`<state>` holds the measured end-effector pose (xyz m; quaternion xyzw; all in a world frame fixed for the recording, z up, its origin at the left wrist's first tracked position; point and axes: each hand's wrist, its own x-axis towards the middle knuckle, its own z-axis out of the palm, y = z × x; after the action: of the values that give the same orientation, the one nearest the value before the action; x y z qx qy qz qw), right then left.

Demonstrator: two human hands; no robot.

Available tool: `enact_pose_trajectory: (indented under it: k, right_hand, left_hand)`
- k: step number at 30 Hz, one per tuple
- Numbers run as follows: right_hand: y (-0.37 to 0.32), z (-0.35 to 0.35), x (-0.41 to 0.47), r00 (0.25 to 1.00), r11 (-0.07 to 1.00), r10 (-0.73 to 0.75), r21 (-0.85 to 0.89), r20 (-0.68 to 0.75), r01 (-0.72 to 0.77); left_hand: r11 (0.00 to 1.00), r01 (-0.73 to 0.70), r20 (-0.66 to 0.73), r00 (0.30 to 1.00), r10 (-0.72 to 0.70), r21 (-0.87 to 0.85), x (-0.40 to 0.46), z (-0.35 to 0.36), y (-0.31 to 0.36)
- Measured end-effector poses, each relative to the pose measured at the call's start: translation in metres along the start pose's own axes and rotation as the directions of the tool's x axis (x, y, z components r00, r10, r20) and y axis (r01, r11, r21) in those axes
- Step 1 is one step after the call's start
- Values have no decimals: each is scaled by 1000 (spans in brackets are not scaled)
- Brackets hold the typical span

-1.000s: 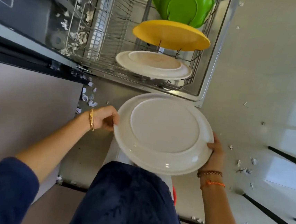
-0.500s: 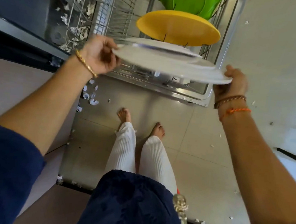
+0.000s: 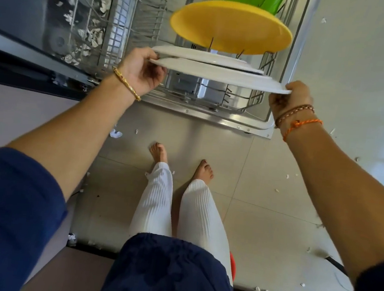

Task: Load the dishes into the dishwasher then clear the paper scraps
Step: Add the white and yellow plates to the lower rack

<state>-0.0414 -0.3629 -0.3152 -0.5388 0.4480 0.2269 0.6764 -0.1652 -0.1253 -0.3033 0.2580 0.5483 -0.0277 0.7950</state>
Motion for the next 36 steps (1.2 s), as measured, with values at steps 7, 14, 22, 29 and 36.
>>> enact_pose_trajectory:
  k: [7, 14, 22, 29, 36]
  right_hand:
    - [16, 26, -5, 964, 955, 80, 258, 254, -147]
    - [35, 32, -5, 974, 974, 58, 202, 218, -104]
    - [49, 7, 0, 968, 999, 8, 48, 249, -20]
    - [73, -13, -9, 985, 991, -16, -126, 170, 38]
    - [80, -17, -22, 994, 942, -36, -328, 102, 68]
  left_hand:
    - [965, -162, -121, 983, 139, -206, 12, 6, -11]
    - [973, -166, -1, 986, 168, -160, 13, 3, -16]
    - [928, -169, -62, 978, 200, 332, 21, -13, -46]
    - [955, -113, -169, 972, 163, 275, 41, -28, -62]
    - [949, -102, -356, 911, 209, 297, 32, -28, -71]
